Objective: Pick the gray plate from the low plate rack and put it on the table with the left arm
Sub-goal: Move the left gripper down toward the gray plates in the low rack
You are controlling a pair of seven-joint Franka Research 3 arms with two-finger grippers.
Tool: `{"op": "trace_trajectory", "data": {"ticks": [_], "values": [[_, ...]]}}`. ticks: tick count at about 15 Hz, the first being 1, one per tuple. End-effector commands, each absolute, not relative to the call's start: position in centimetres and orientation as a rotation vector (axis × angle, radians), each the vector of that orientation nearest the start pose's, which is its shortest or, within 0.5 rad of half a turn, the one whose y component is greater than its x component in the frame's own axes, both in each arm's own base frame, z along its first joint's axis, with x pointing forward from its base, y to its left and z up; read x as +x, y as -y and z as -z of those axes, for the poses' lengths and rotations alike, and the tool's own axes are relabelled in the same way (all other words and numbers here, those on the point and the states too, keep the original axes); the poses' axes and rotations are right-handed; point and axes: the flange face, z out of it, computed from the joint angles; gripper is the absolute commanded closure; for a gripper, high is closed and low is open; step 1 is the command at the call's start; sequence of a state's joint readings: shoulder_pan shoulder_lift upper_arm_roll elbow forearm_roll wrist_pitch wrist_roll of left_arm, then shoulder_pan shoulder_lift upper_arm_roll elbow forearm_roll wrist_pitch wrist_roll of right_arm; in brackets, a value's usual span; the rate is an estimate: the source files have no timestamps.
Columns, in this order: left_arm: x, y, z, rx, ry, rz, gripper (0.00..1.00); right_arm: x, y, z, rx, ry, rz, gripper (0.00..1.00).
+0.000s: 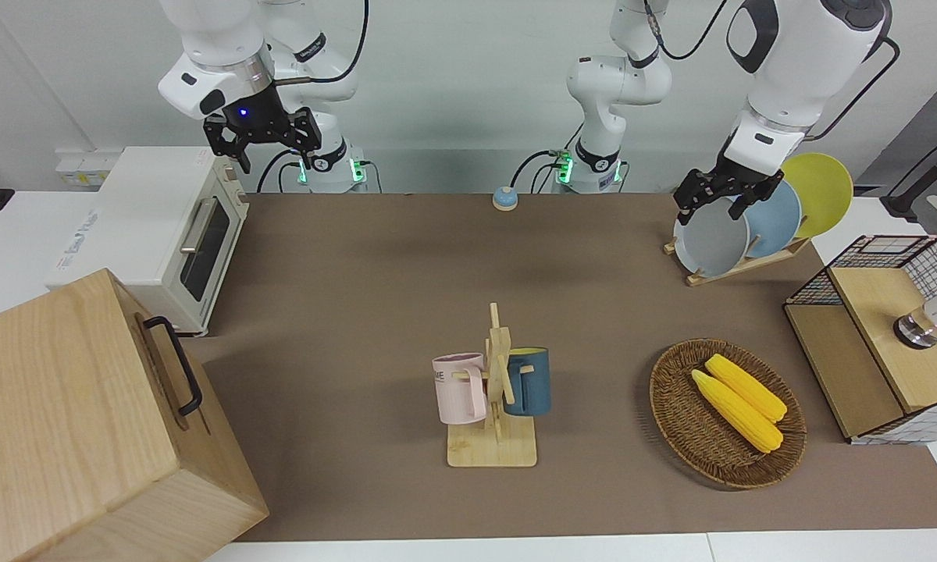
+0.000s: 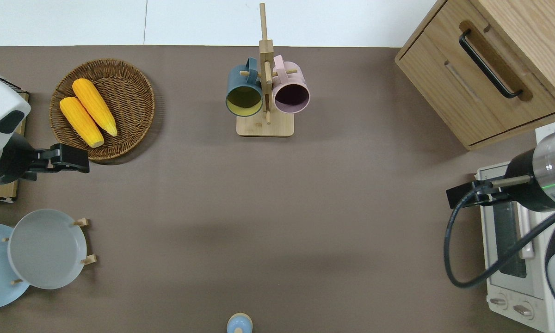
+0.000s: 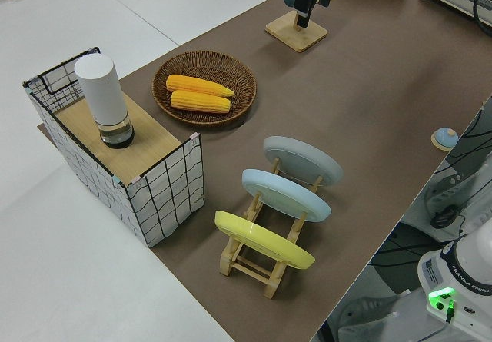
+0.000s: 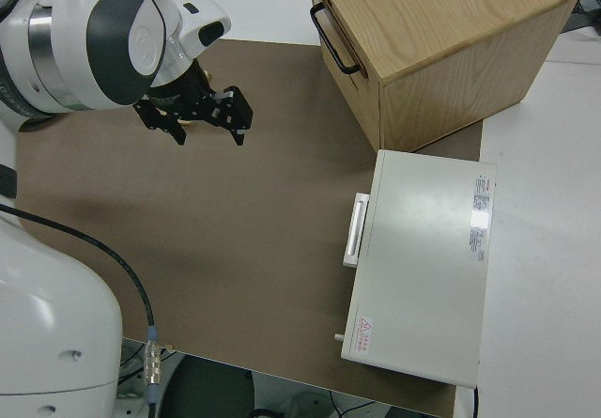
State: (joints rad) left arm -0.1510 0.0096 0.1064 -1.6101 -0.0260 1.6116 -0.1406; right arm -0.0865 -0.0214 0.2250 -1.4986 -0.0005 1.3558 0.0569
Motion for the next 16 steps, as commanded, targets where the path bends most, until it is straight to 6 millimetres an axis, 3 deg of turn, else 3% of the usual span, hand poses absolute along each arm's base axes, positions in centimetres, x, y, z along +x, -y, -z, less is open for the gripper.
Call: {"op": "trace_trajectory", "data": {"ticks": [1,10,16], "values": [[55.4,2.9,-59.1,-3.166,0.241,-0.092,0.01,51.7,-7.0,-65.6,-3.148,0.121,-0.198,0.013],[54.7,2.3,-57.5,-3.084,0.169,-0.19,0.01,51.7,-7.1,-65.6,-3.148,0.123,-0.198,0.011],[53.6,-0.7,-54.0,-2.878,0.035,-0.35,0.01,51.7,-7.0,-65.6,-3.148,0.121,-0.198,0.011]]}}
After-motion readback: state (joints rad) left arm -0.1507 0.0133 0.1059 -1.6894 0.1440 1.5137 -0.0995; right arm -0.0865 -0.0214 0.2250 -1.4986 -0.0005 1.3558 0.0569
